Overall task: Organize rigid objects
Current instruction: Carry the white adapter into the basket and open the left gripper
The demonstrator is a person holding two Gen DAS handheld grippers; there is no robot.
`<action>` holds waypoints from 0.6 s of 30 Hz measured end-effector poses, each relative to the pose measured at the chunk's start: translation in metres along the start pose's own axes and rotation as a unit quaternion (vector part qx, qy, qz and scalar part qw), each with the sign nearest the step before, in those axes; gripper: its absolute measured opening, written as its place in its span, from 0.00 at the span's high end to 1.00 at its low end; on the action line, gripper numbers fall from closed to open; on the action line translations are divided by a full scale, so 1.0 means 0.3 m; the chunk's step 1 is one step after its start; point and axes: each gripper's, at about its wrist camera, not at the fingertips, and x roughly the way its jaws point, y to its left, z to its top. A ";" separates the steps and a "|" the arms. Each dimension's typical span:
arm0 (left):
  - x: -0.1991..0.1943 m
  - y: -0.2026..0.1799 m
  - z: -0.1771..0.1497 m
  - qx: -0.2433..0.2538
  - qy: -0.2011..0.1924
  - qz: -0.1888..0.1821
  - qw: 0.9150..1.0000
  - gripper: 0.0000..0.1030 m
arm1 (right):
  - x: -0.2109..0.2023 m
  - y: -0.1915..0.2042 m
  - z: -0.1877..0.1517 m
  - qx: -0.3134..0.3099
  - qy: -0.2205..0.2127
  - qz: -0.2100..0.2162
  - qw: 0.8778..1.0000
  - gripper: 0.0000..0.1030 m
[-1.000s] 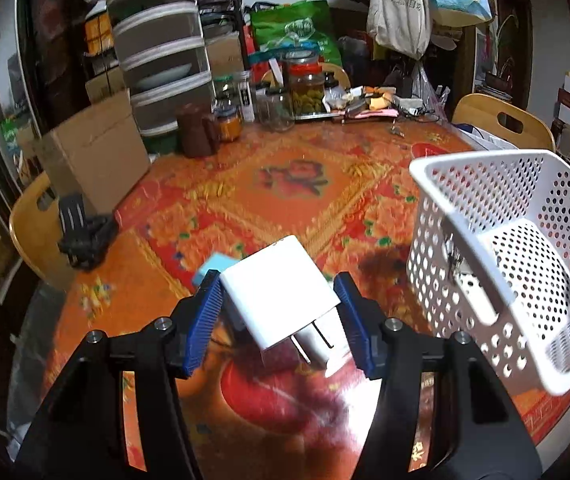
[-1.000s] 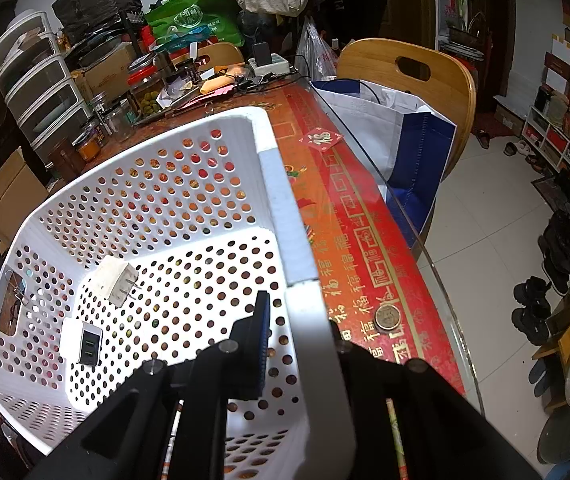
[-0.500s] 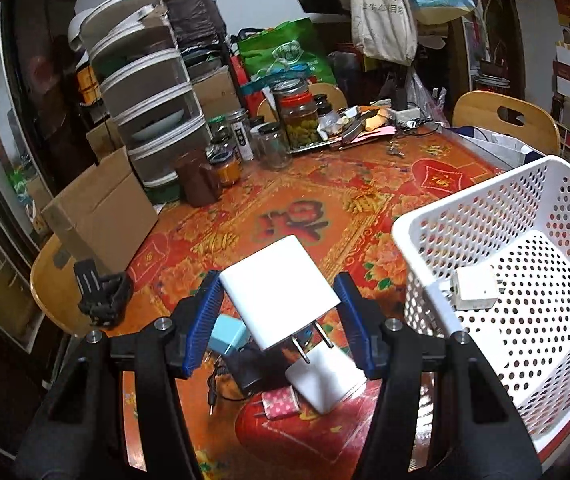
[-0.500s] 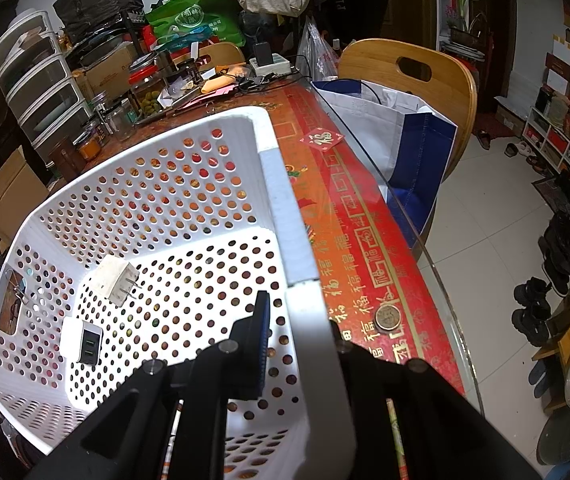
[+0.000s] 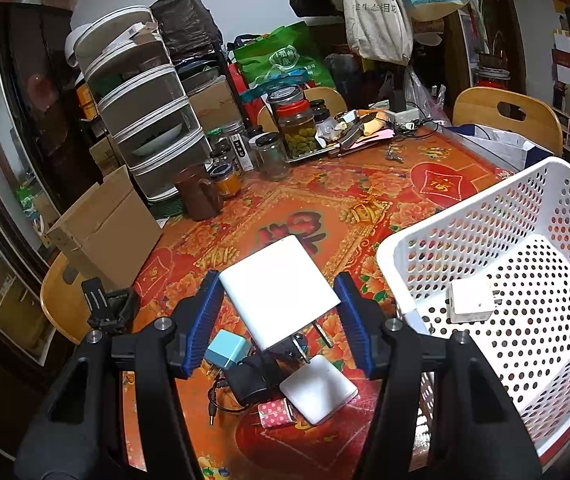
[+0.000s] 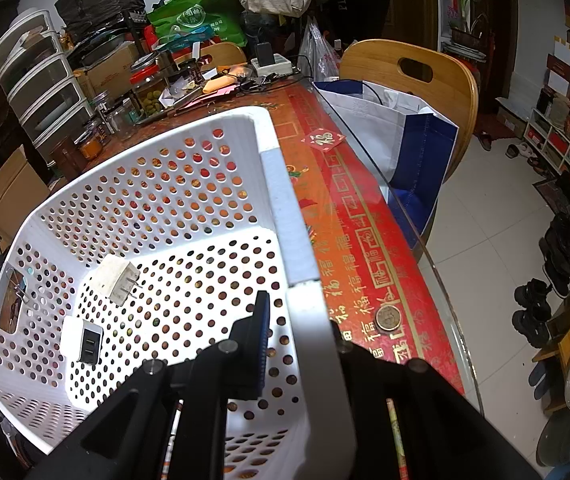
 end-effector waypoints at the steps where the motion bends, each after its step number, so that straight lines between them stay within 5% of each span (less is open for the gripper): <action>1: -0.003 -0.006 0.004 0.002 -0.001 0.000 1.000 0.47 | 0.000 0.000 0.000 0.000 0.000 0.000 1.000 0.86; 18: -0.066 -0.156 0.081 0.047 0.000 -0.004 0.999 0.47 | 0.000 0.001 -0.001 0.000 0.000 0.001 1.000 0.86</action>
